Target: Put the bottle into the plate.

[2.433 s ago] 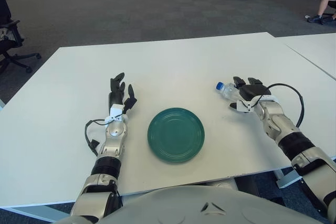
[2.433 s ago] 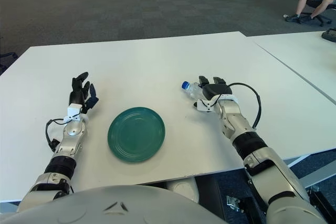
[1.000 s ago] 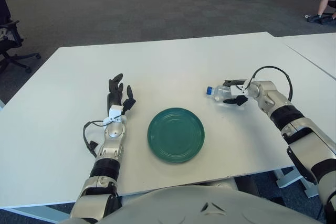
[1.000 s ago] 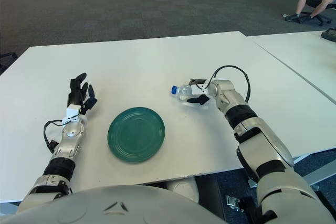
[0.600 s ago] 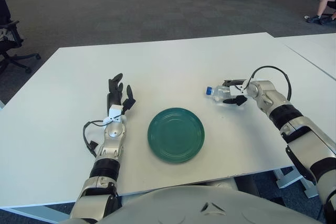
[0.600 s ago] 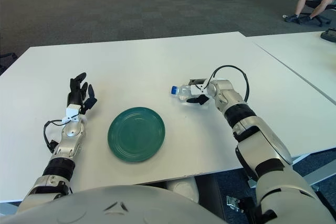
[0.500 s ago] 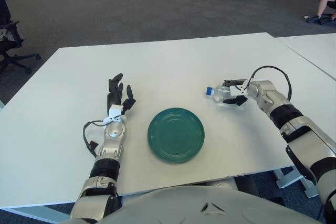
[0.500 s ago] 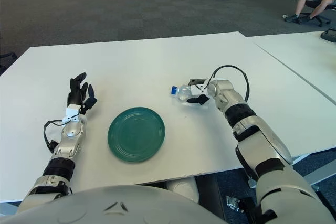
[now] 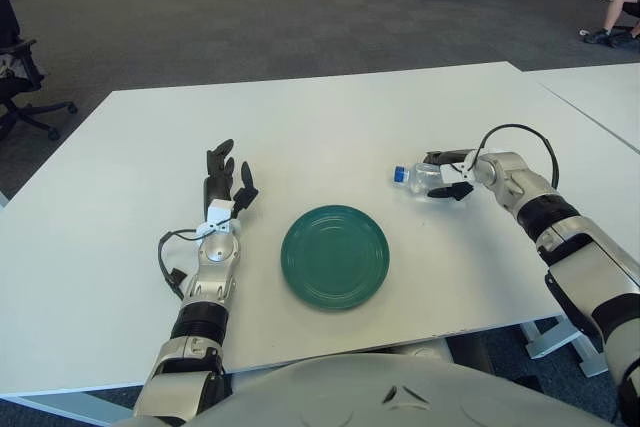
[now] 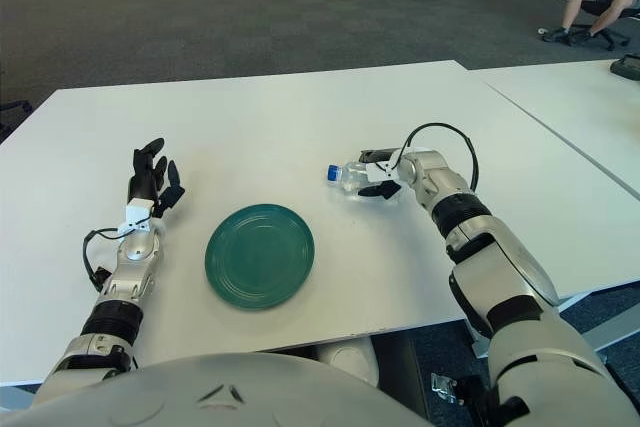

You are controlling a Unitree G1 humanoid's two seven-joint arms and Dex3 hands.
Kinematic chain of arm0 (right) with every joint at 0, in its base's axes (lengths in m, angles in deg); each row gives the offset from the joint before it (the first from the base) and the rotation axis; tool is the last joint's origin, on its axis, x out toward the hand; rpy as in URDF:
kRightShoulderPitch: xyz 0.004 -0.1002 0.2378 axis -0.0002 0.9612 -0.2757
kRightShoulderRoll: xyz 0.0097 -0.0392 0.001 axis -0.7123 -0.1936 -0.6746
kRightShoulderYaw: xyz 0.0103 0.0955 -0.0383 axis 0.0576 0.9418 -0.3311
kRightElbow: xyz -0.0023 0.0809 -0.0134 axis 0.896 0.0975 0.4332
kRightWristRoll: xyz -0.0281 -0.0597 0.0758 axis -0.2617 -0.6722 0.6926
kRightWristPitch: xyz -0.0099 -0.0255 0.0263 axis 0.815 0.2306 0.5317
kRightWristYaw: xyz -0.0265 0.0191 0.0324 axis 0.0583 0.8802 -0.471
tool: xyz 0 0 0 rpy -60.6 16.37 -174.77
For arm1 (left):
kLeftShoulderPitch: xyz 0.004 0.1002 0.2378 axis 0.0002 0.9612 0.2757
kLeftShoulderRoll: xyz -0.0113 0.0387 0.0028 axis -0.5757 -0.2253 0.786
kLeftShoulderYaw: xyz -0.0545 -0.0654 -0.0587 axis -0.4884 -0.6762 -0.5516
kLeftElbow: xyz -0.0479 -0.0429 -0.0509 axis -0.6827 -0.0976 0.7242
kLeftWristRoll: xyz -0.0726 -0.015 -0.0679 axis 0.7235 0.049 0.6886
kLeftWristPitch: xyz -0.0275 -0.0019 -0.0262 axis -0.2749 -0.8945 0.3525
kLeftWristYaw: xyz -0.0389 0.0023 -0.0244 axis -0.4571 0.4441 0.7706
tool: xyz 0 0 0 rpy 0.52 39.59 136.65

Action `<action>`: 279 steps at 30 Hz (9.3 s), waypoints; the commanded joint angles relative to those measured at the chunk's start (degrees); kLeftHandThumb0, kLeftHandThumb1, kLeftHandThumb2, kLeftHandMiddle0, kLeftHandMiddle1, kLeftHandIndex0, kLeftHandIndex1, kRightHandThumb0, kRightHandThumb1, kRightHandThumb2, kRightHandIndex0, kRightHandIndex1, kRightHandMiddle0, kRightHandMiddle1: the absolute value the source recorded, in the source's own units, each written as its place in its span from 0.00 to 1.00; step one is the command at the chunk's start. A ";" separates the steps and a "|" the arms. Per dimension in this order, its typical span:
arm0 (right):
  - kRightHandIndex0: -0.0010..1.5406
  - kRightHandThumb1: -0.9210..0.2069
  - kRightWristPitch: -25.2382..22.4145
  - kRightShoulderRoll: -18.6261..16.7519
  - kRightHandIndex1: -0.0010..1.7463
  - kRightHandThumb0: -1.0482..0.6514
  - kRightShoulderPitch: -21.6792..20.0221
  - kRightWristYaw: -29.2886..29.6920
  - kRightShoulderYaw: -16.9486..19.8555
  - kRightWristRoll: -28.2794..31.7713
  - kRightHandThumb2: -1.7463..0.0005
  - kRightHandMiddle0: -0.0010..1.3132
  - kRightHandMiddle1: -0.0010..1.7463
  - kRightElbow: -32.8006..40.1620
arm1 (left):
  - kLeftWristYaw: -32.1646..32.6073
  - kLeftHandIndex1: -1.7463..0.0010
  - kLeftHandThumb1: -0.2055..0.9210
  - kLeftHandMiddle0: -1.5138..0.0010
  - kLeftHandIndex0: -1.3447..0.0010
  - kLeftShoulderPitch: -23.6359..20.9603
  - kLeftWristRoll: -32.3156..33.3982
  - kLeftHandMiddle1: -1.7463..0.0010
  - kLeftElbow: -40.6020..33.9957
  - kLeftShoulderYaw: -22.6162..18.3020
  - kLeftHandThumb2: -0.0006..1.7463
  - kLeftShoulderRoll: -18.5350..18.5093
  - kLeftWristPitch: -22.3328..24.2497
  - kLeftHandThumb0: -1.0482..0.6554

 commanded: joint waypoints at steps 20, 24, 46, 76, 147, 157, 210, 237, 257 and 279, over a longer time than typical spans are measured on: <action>0.59 0.72 0.08 -7.09 0.77 0.60 9.06 37.99 3.58 1.12 0.19 0.46 0.99 -11.27 | 0.73 0.55 1.00 0.74 1.00 0.19 -0.13 1.00 -1.21 -0.40 0.47 0.20 -0.25 0.19; 0.62 0.79 -0.30 -8.09 0.77 0.61 8.97 40.33 4.66 1.62 0.14 0.50 1.00 -12.70 | 0.65 0.55 1.00 0.74 1.00 0.27 -0.04 1.00 -1.38 -0.43 0.47 0.23 -0.45 0.19; 0.61 0.88 -1.46 -9.10 0.89 0.62 9.16 41.94 6.52 1.36 0.04 0.53 1.00 -12.94 | 0.55 0.54 1.00 0.74 1.00 0.56 -0.27 1.00 -1.47 -0.23 0.47 0.16 -0.63 0.19; 0.53 0.76 -3.00 -6.21 0.98 0.62 10.50 38.94 10.94 3.88 0.08 0.44 1.00 0.87 | 0.11 0.54 1.00 0.74 1.00 0.64 -0.15 1.00 -1.27 -0.41 0.47 -0.24 -0.39 0.18; 0.52 0.71 1.92 -8.09 0.94 0.62 33.25 15.77 14.75 9.62 0.14 0.40 1.00 66.08 | -0.59 0.54 1.00 0.74 1.00 -0.89 -0.51 1.00 -0.26 -0.03 0.48 -0.31 -0.06 0.18; 0.51 0.70 5.84 -8.11 0.94 0.62 30.31 14.23 11.90 6.65 0.14 0.40 1.00 62.70 | -0.32 0.55 1.00 0.75 1.00 -0.82 -1.02 1.00 -0.46 0.58 0.48 -0.14 -0.35 0.19; 0.52 0.71 17.24 -12.50 0.92 0.62 24.40 25.79 5.08 -8.69 0.14 0.41 1.00 46.55 | 0.01 0.56 1.00 0.75 1.00 0.13 -0.23 0.99 -0.17 0.64 0.48 0.25 -2.76 0.20; 0.52 0.73 18.39 -12.96 0.94 0.62 21.83 33.90 0.77 -13.71 0.12 0.42 1.00 39.32 | -0.17 0.56 1.00 0.75 1.00 0.31 -0.32 1.00 -1.11 0.73 0.48 -0.28 -1.86 0.20; 0.50 0.70 18.29 -12.68 0.96 0.62 21.85 32.54 -1.55 -13.59 0.14 0.40 1.00 37.54 | -0.47 0.55 1.00 0.74 1.00 0.53 0.18 0.99 -1.76 0.88 0.47 0.25 -1.84 0.20; 0.49 0.70 18.39 -12.16 0.98 0.62 21.40 32.65 -2.76 -14.33 0.13 0.39 1.00 37.30 | 0.75 0.56 1.00 0.75 1.00 0.33 -1.36 0.99 -1.38 1.08 0.49 0.32 -1.18 0.17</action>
